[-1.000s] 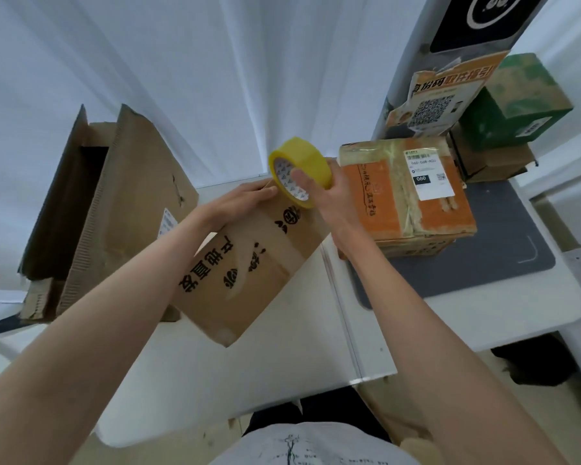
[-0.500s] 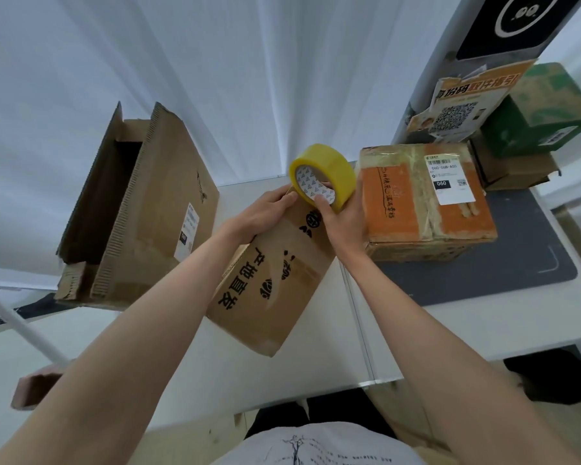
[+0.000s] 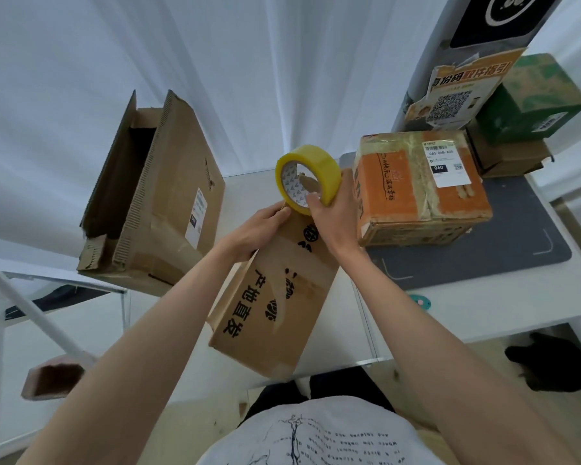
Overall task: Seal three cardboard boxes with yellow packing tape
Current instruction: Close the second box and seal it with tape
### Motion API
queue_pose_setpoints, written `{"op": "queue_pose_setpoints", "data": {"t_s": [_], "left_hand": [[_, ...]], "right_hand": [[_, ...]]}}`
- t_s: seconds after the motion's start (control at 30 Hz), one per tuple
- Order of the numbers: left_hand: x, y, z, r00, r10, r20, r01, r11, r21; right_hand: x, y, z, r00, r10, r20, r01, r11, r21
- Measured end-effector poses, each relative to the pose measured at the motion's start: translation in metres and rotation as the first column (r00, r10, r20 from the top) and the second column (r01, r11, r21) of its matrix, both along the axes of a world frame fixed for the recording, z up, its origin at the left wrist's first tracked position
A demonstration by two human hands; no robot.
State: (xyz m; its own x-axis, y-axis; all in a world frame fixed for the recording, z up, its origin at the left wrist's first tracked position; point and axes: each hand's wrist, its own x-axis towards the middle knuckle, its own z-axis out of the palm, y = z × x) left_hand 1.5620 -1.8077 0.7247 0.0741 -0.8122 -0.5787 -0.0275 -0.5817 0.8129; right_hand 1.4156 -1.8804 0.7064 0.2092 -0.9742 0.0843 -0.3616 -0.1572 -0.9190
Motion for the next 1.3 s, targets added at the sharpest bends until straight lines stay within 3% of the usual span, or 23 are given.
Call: {"op": "queue_pose_setpoints", "data": {"t_s": [0.23, 0.43, 0.77, 1.0, 1.13, 1.3], "left_hand": [[0.008, 0.042, -0.013, 0.978, 0.117, 0.172, -0.1, 0.99, -0.102], [0.03, 0.059, -0.012, 0.958, 0.238, 0.16, -0.229, 0.971, -0.075], [0.041, 0.064, -0.023, 0.958, 0.248, 0.146, -0.242, 0.969, -0.055], [0.039, 0.064, -0.018, 0.958, 0.274, 0.087, -0.272, 0.962, -0.036], [0.036, 0.06, -0.019, 0.966, 0.244, 0.089, -0.241, 0.97, -0.044], [0.035, 0.061, -0.017, 0.966, 0.245, 0.076, -0.244, 0.969, -0.022]], "right_hand": [[0.027, 0.023, 0.001, 0.978, 0.2, -0.066, -0.198, 0.979, 0.04], [0.062, 0.027, 0.003, 0.903, 0.398, -0.162, -0.402, 0.916, 0.007], [0.052, 0.012, 0.01, 0.909, 0.36, -0.211, -0.361, 0.932, 0.038], [-0.025, -0.001, 0.012, 0.958, 0.157, -0.239, -0.189, 0.975, -0.117], [-0.049, 0.004, 0.006, 0.937, 0.179, -0.301, -0.261, 0.931, -0.256], [-0.062, 0.005, 0.007, 0.886, 0.22, -0.407, -0.35, 0.895, -0.277]]}}
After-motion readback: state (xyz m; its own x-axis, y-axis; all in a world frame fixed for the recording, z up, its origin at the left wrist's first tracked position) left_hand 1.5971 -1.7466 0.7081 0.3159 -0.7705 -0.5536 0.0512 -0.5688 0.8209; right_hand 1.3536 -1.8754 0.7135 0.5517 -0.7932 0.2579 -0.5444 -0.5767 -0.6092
